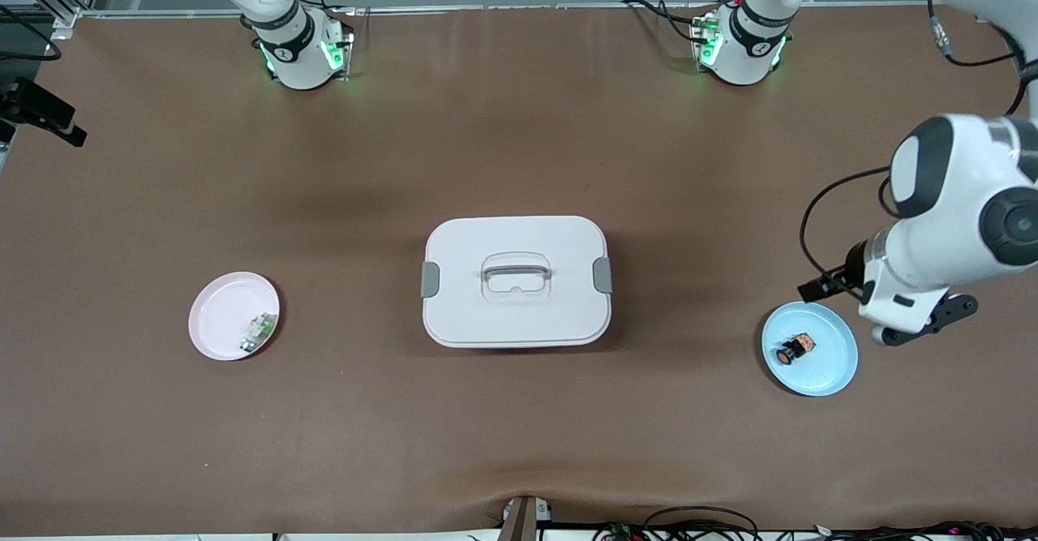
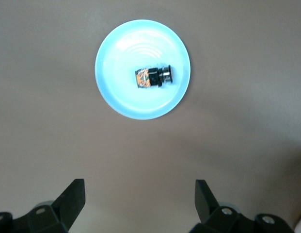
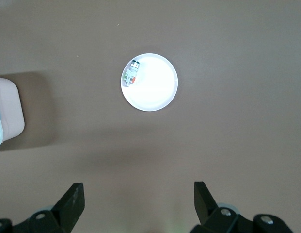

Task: Transfer orange switch to right arm and place
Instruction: 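Lower the left gripper and close it on the orange switch, then lift the orange switch with the left gripper while the right gripper approaches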

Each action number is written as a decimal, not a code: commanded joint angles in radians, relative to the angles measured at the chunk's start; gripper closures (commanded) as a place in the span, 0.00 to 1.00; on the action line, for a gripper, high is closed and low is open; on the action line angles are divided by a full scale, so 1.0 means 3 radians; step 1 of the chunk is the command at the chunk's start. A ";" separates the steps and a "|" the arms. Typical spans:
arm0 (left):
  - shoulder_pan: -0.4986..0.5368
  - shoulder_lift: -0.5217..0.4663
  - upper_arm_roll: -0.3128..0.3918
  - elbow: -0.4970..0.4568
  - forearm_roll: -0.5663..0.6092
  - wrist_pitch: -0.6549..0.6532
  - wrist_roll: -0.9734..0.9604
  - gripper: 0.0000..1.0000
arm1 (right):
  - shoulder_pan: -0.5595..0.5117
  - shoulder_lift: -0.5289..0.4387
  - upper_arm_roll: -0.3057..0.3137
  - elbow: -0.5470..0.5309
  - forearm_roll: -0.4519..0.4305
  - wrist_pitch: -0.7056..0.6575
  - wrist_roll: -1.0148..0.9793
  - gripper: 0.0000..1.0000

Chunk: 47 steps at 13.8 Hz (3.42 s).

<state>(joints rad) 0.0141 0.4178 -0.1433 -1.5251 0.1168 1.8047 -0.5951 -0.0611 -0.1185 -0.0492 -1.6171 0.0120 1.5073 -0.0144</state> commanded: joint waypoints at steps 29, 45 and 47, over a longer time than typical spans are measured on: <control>0.0244 0.1235 0.0043 -0.0004 0.0403 0.1618 -0.0665 0.00 | -0.0006 0.0129 0.0067 0.0088 0.0016 -0.0024 0.0017 0.00; 0.0229 0.1129 -0.0003 0.0006 0.0357 0.1435 -0.0706 0.67 | 0.0306 0.0323 0.0067 -0.0213 0.0906 0.0048 0.0539 0.00; 0.0234 0.0991 -0.0104 0.0016 0.0342 0.1231 -0.0726 0.67 | 0.0398 0.0329 0.0067 -0.0280 0.0937 0.0160 0.0564 0.00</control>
<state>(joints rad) 0.0820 0.7736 -0.1471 -1.5126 0.2147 2.2403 -0.8014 0.0344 -0.0129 -0.0245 -1.6763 0.2685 1.5260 0.1306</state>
